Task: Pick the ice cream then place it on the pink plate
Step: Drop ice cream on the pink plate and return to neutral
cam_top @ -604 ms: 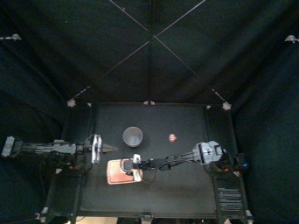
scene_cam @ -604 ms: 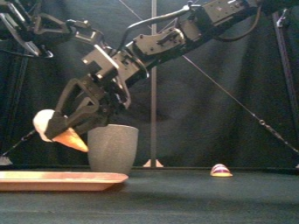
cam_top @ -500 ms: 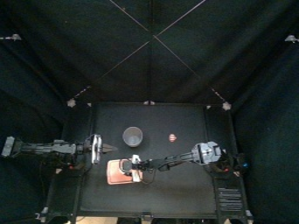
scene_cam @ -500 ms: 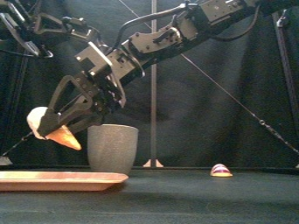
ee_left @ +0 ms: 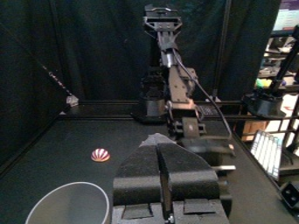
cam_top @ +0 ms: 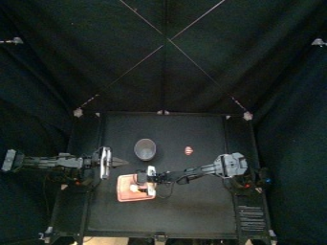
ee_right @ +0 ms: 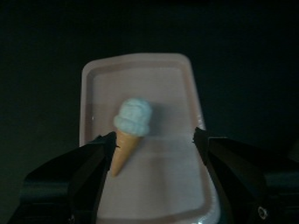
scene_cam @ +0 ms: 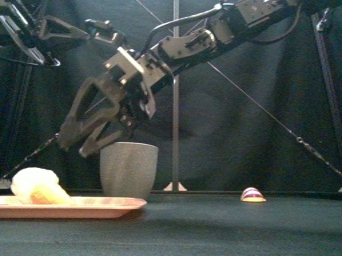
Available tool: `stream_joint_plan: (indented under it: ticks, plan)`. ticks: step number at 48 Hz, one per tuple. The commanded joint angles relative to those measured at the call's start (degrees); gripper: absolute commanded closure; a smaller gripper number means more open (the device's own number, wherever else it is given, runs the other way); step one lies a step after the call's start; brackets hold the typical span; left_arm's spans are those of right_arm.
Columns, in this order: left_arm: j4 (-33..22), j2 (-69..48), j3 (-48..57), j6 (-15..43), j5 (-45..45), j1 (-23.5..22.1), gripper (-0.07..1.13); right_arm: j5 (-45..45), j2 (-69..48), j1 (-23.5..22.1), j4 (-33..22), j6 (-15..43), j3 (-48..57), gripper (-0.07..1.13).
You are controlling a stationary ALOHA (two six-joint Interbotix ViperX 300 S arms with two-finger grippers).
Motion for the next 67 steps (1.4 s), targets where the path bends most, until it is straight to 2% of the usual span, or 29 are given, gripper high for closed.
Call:
stream_joint_plan:
  ticks: [1,18,46,53,67]
  plan:
    - [0.1,0.2,-0.7,0.0,-0.4,0.2,1.09,-3.4,-10.5,-1.9,-0.3,0.2,4.8,0.04]
    - [1.2,-0.1,-0.4,0.0,-0.3,0.2,1.08,-18.6,-32.3,-4.5,-0.2,0.0,25.1,0.04]
    - [1.2,-0.6,0.3,0.0,-0.3,0.6,1.08,-31.1,-69.0,-3.4,0.0,0.0,51.3,0.04]
    - [1.2,-0.7,0.4,0.0,-0.3,0.9,1.08,-33.3,-73.5,-2.5,-0.3,0.1,55.5,0.04]
    - [1.2,-0.8,0.4,0.0,-0.3,0.9,1.08,-32.2,-73.7,-2.4,-0.3,0.1,55.6,0.04]
